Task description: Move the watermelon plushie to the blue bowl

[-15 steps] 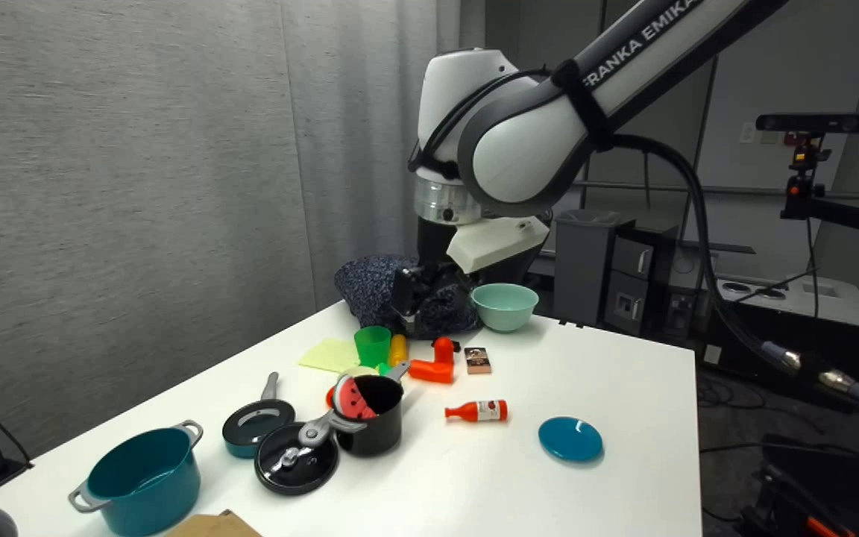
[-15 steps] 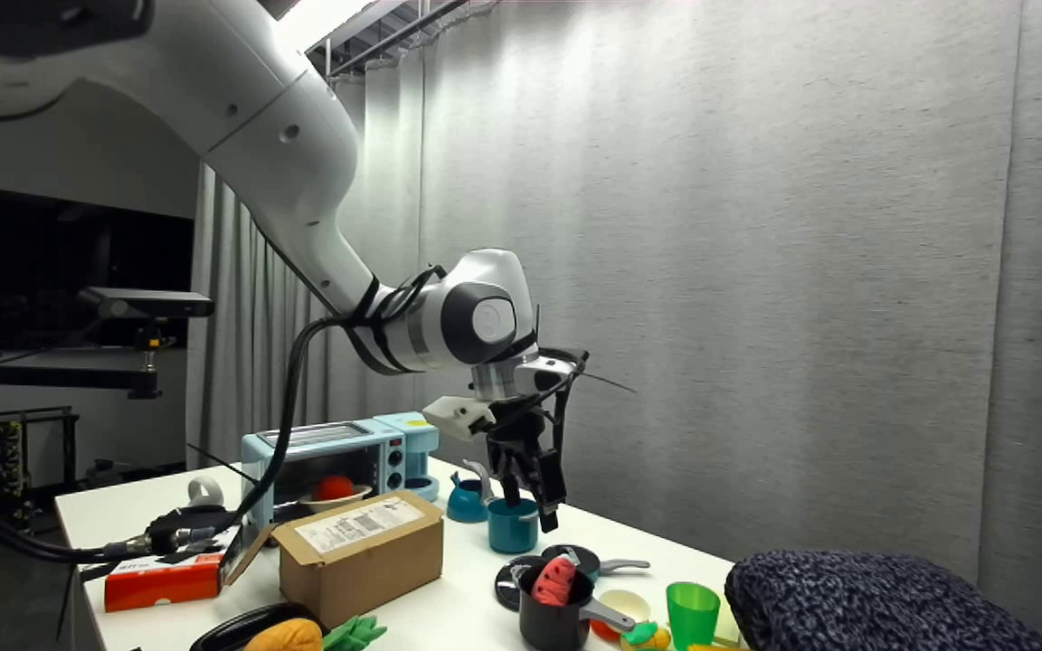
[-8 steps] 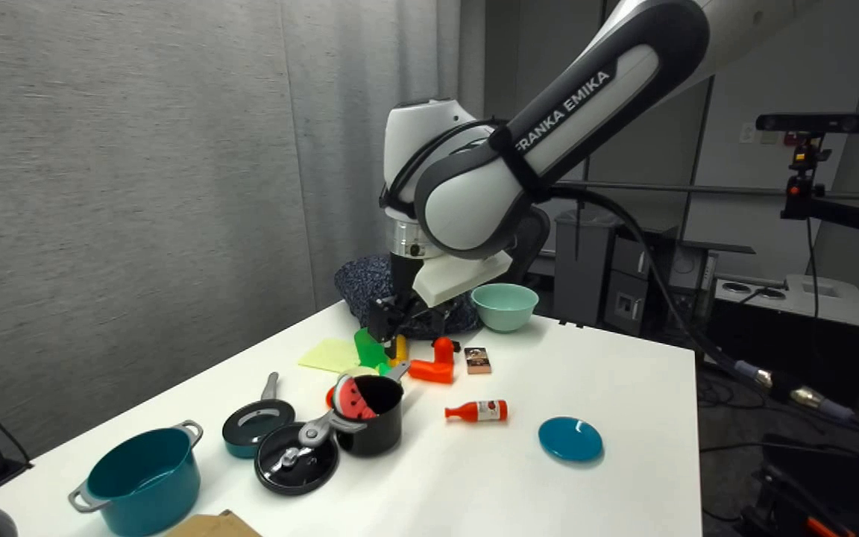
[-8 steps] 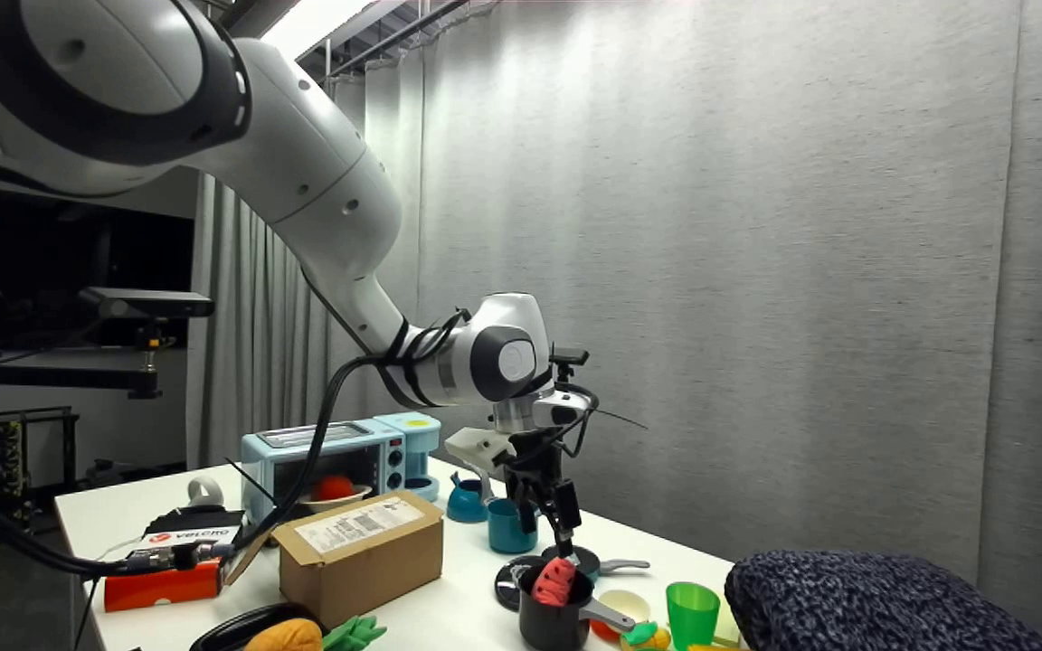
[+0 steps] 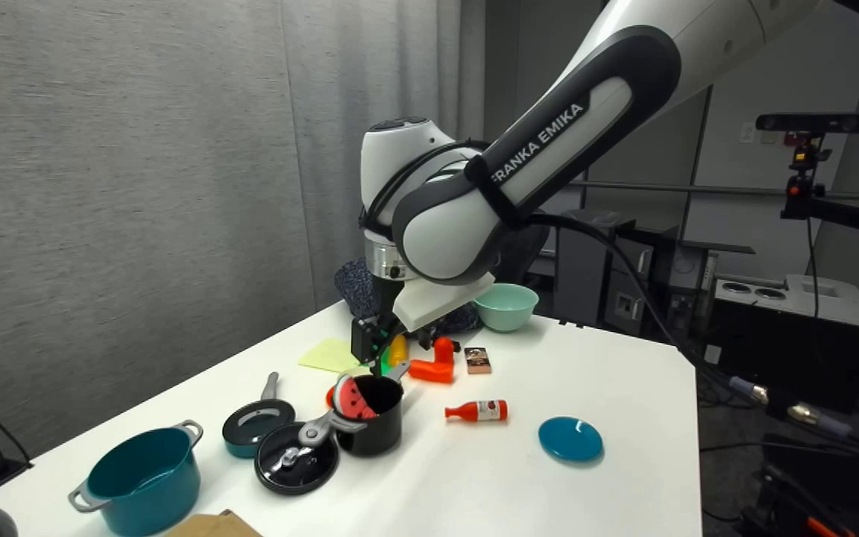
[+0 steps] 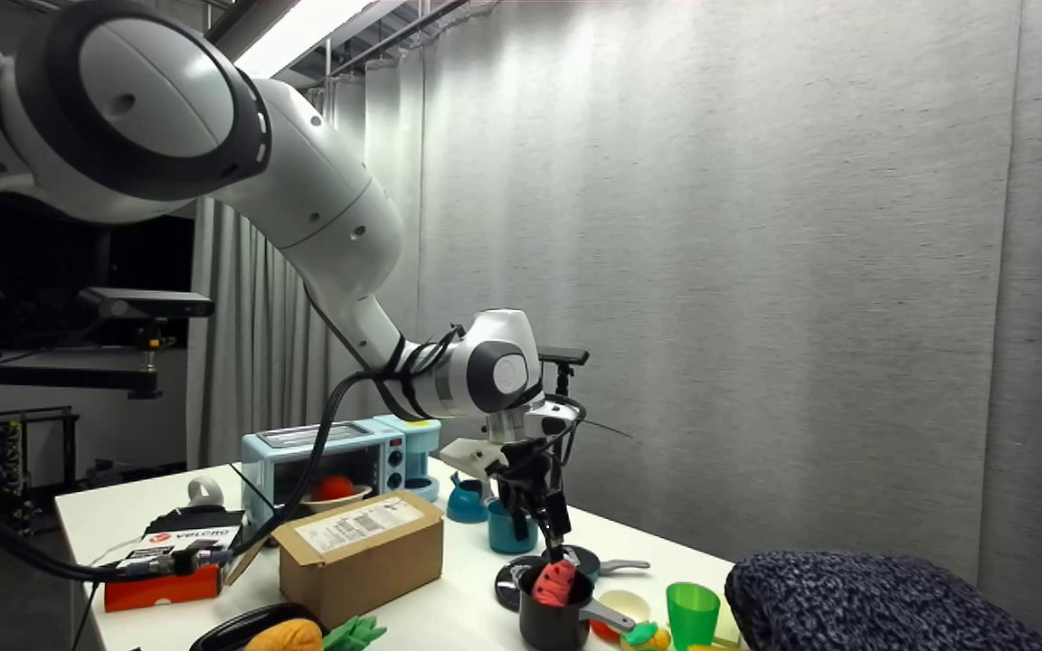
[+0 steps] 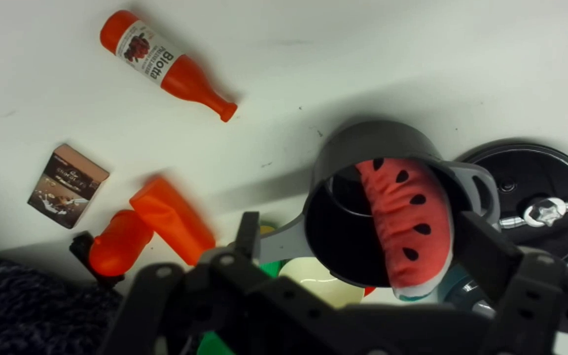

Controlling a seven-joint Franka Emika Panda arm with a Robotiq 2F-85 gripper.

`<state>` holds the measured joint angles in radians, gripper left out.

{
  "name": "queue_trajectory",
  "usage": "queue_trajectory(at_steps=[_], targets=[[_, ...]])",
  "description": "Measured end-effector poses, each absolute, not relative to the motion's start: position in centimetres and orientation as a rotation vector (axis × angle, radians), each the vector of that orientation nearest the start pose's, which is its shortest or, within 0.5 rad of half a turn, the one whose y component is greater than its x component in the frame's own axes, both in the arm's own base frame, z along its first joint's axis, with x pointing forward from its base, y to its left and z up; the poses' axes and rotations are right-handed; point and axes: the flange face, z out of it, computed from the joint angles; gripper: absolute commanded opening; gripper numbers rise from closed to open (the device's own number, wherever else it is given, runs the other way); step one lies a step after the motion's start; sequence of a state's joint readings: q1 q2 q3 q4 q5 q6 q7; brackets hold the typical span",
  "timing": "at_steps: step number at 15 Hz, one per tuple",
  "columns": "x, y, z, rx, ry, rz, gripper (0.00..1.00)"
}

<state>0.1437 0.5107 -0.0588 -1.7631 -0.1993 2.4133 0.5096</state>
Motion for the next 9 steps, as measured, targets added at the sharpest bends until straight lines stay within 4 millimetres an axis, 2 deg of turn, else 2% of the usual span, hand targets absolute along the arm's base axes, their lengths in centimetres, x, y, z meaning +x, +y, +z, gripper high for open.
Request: queue_trajectory(at_steps=[6,9], targets=[[67.29,5.78,28.84,-3.218,0.455,-0.297,1.0],[68.12,5.47,28.43,-3.191,0.49,-0.33,1.0]])
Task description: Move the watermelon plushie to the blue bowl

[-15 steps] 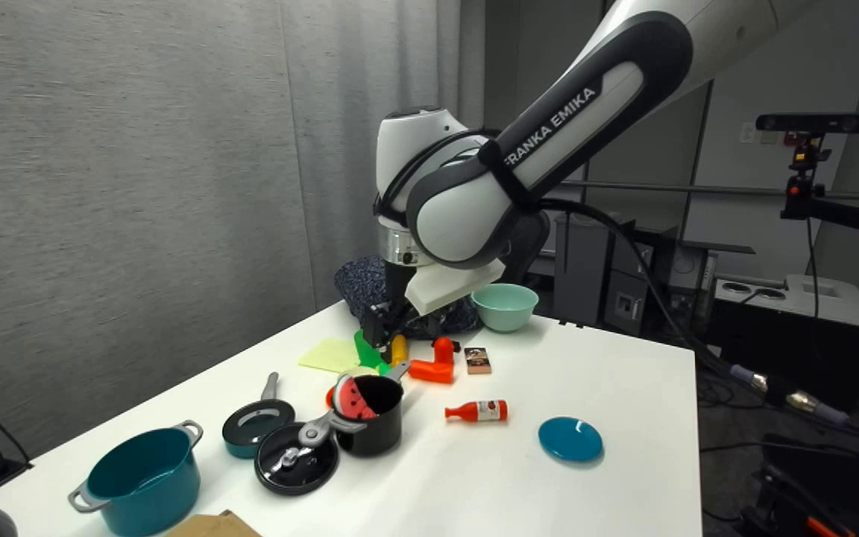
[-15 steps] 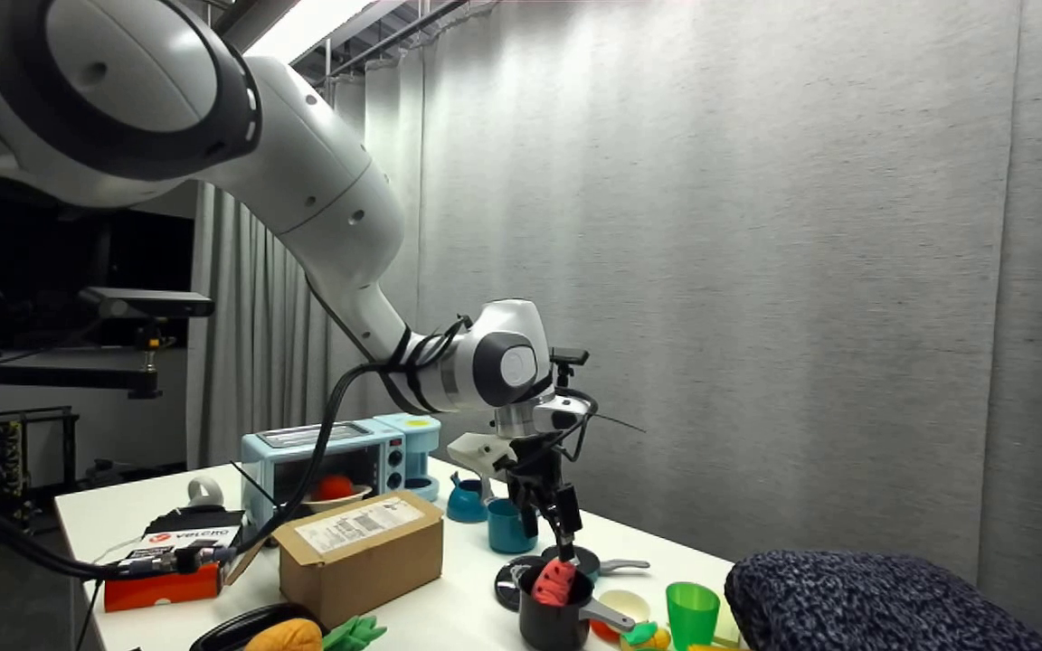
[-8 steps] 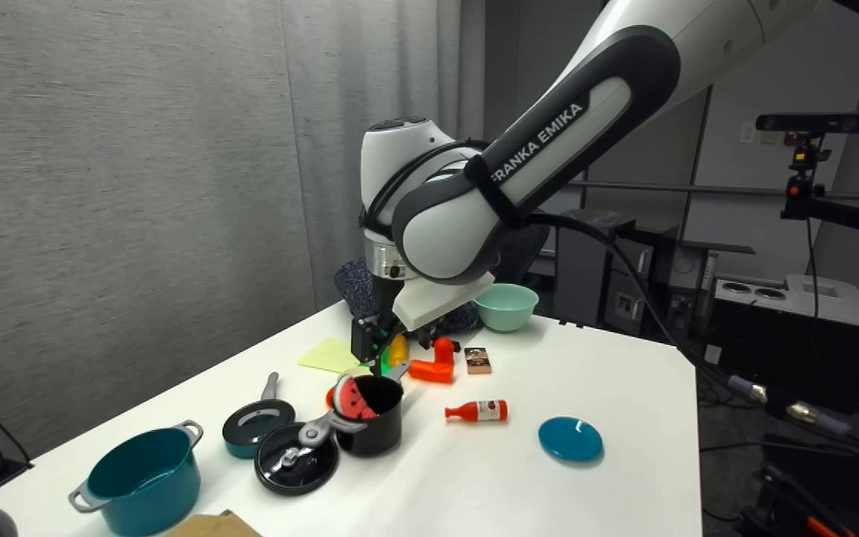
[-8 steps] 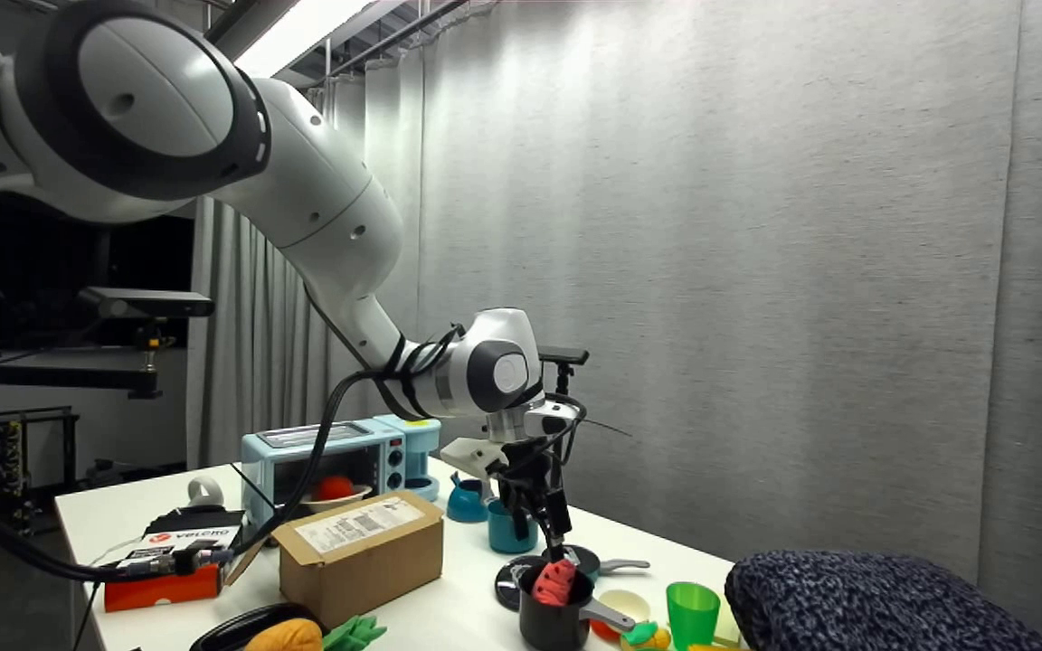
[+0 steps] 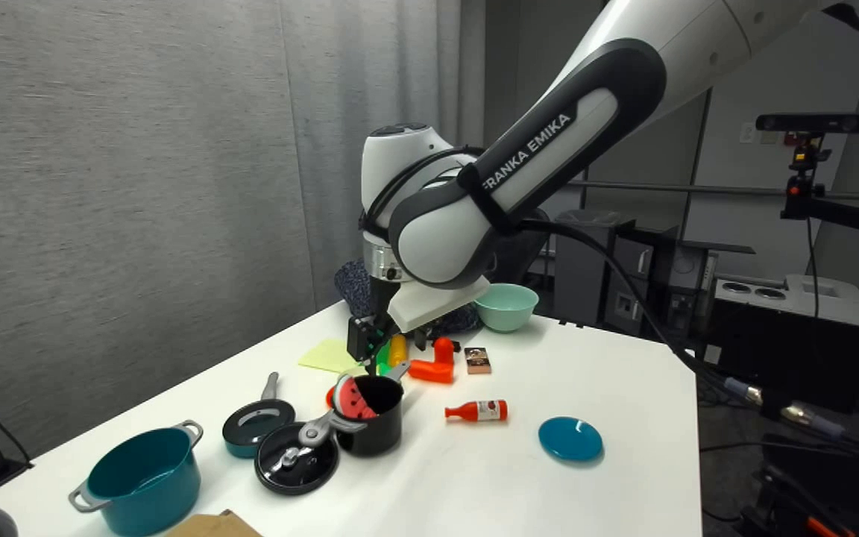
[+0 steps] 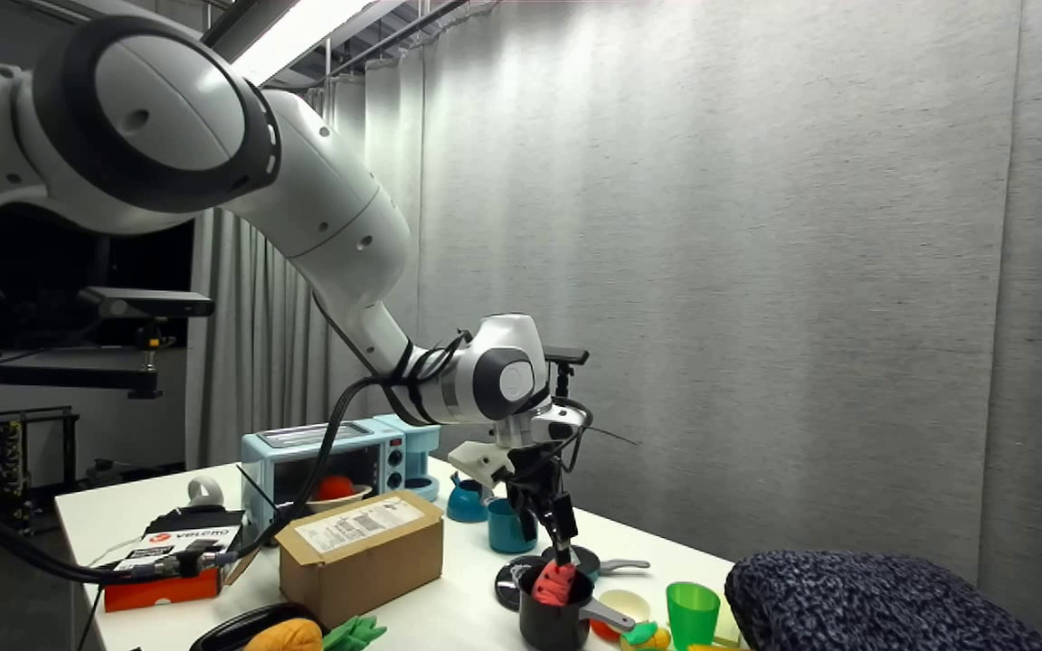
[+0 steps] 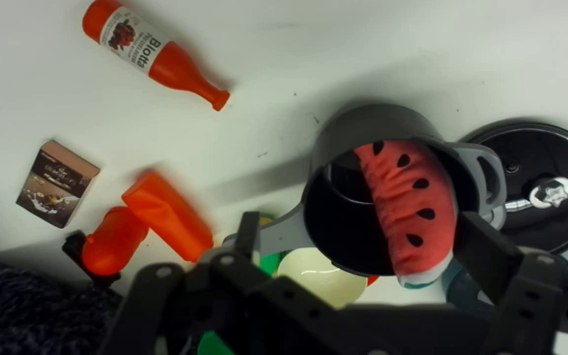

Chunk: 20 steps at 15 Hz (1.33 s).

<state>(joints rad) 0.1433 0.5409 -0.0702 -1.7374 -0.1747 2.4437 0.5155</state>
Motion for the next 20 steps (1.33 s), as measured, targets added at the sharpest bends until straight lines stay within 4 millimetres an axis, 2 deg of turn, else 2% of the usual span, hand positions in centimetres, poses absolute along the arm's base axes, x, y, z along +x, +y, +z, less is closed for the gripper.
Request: queue_trajectory(at_steps=[7,14,20], targets=[[71.6,5.1,25.7,-3.113,0.561,-0.379,1.0],[72.6,3.3,22.1,-3.032,0.622,-0.296,1.0],[74.0,4.6,22.4,-2.954,0.581,-0.301,1.0]])
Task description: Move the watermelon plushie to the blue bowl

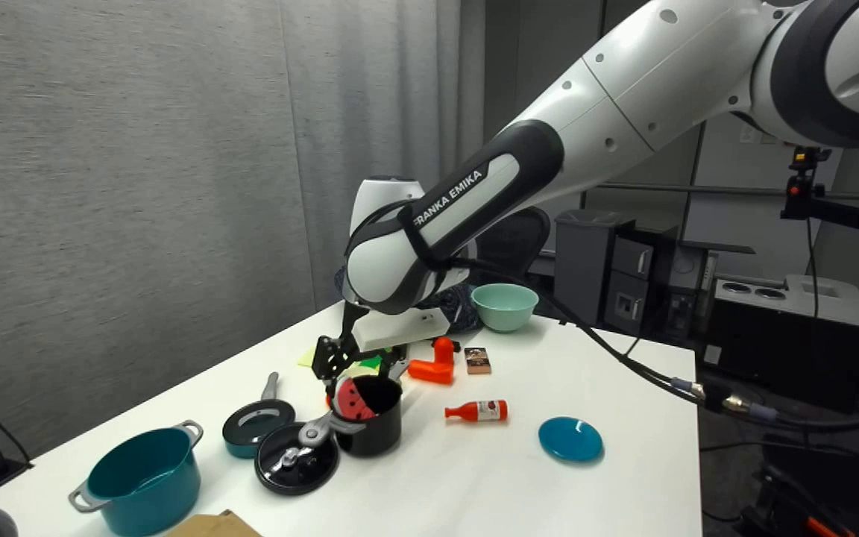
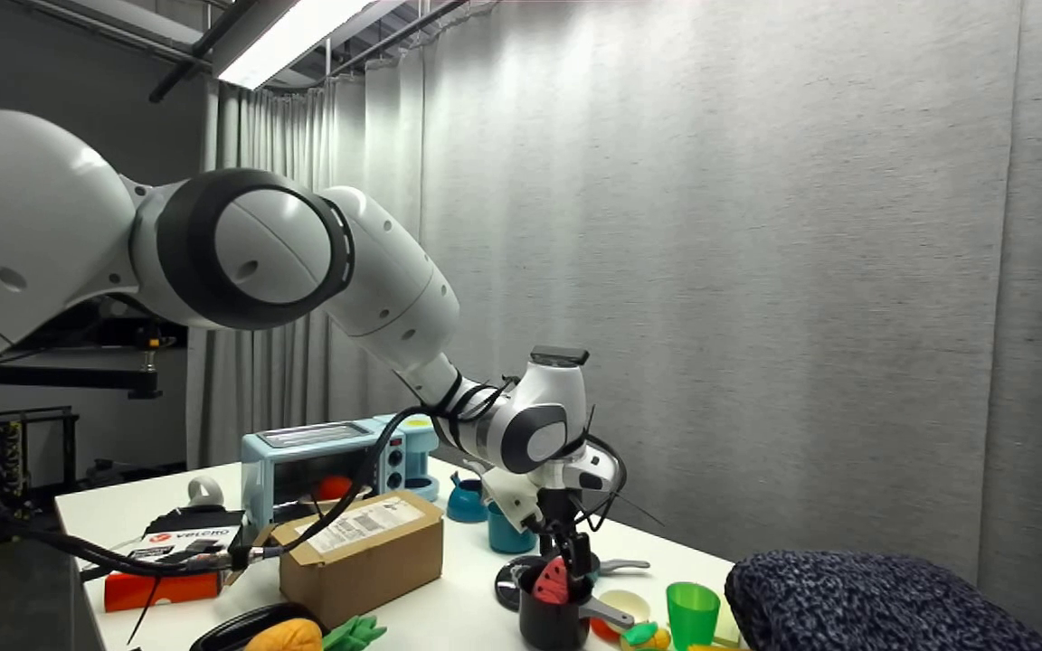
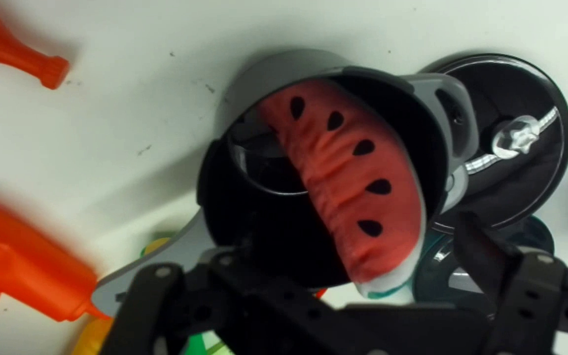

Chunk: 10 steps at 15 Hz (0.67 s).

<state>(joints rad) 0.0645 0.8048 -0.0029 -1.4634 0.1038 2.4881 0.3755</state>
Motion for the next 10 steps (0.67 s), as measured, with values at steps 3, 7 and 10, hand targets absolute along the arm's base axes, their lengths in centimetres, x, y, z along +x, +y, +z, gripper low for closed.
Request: queue_trajectory(at_steps=[3,7,10], targets=[[74.4,5.4,22.3,-2.939,0.565,-0.301,1.0],[74.7,5.4,21.4,-2.945,0.561,-0.282,0.68],[74.8,5.3,20.8,-2.95,0.561,-0.274,0.44]])
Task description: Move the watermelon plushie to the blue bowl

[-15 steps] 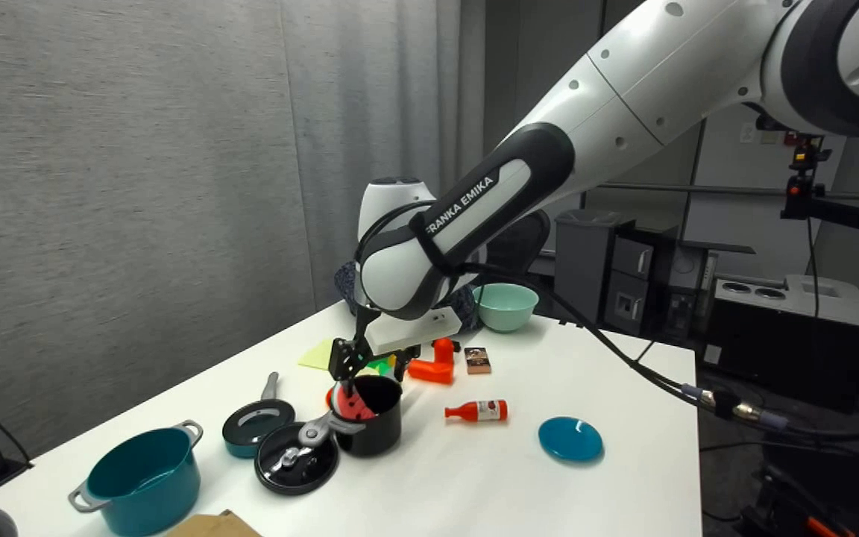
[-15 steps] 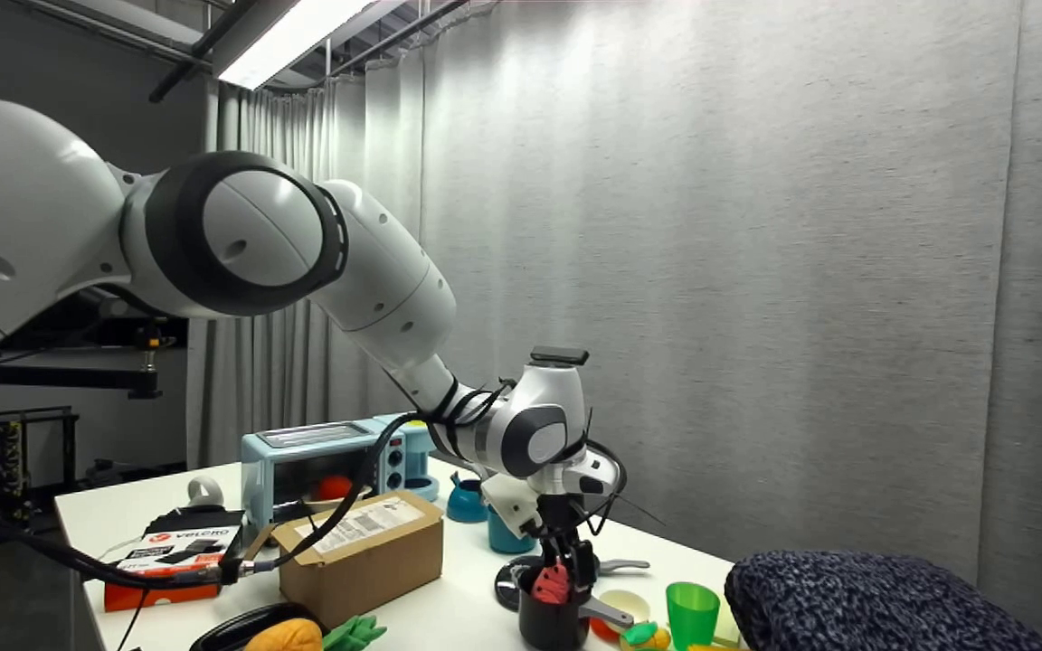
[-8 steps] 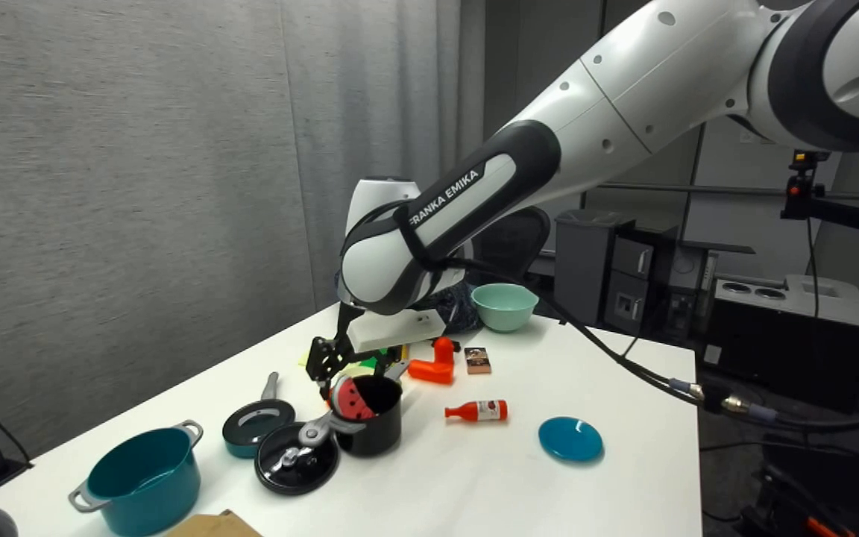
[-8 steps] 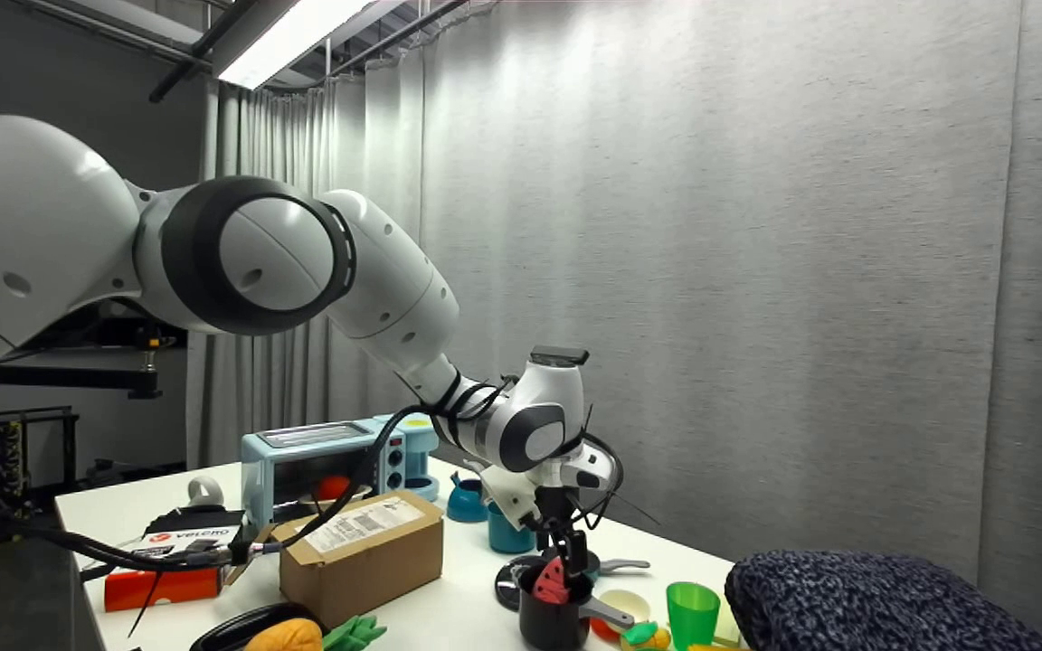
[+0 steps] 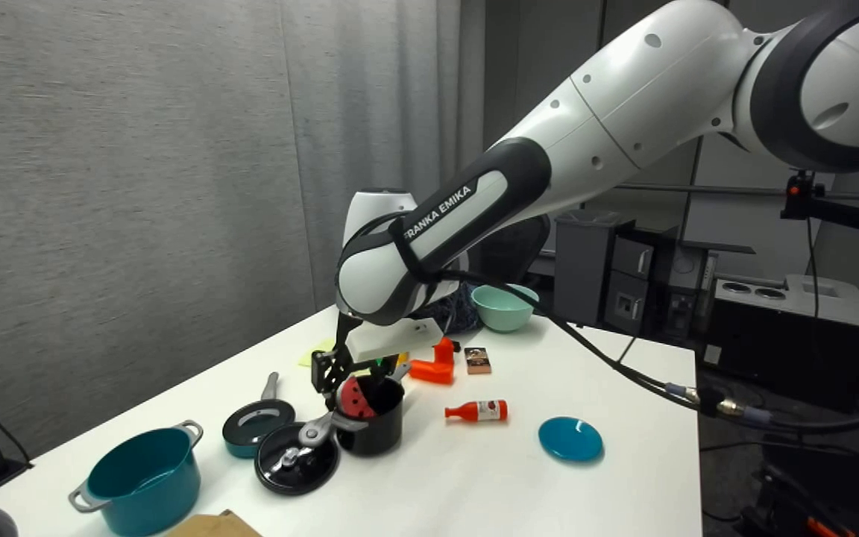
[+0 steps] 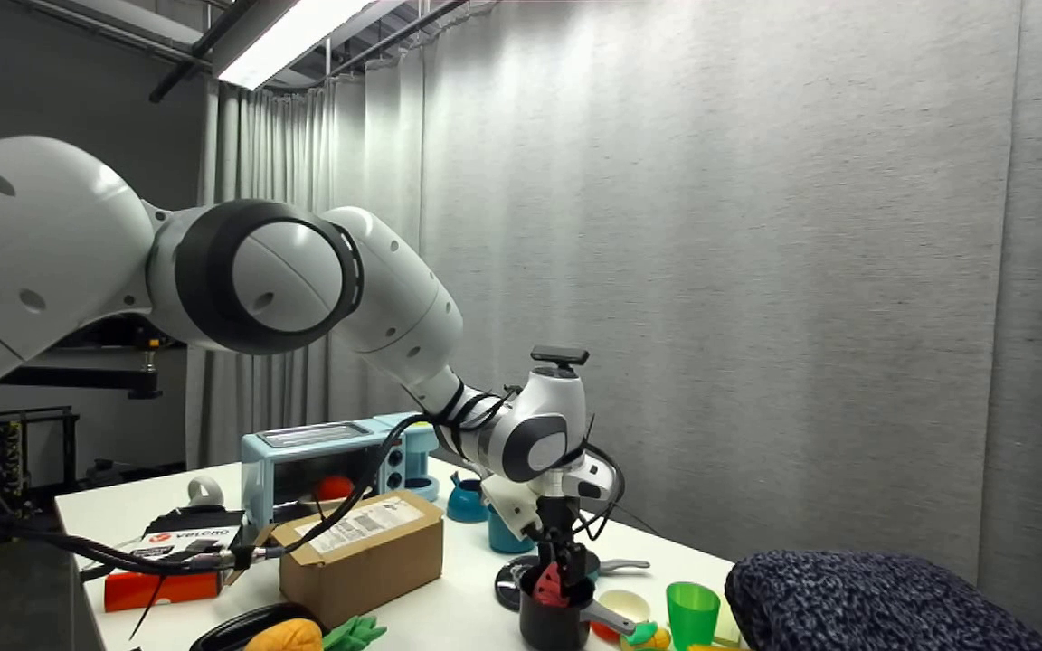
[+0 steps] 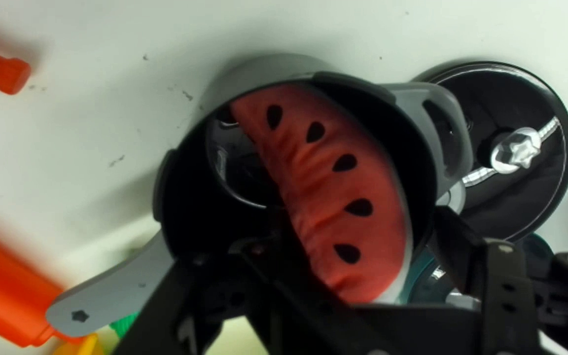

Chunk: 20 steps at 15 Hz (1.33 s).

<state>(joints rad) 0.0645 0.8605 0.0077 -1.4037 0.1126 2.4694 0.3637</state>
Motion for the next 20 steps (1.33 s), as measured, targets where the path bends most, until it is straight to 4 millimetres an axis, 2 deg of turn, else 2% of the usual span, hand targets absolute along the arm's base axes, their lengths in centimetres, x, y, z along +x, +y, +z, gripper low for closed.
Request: queue_trajectory(at_steps=[6,10,11,12,17,20], targets=[[75.5,6.2,22.1,-2.946,0.539,-0.277,0.03],[75.7,6.4,22.7,-2.949,0.534,-0.261,0.02],[75.7,6.4,22.8,-2.951,0.533,-0.25,0.39],[75.7,6.4,22.8,-2.954,0.532,-0.238,0.4],[75.6,5.9,22.7,-2.992,0.521,-0.169,0.79],[75.7,5.4,22.6,-3.035,0.501,-0.171,0.99]])
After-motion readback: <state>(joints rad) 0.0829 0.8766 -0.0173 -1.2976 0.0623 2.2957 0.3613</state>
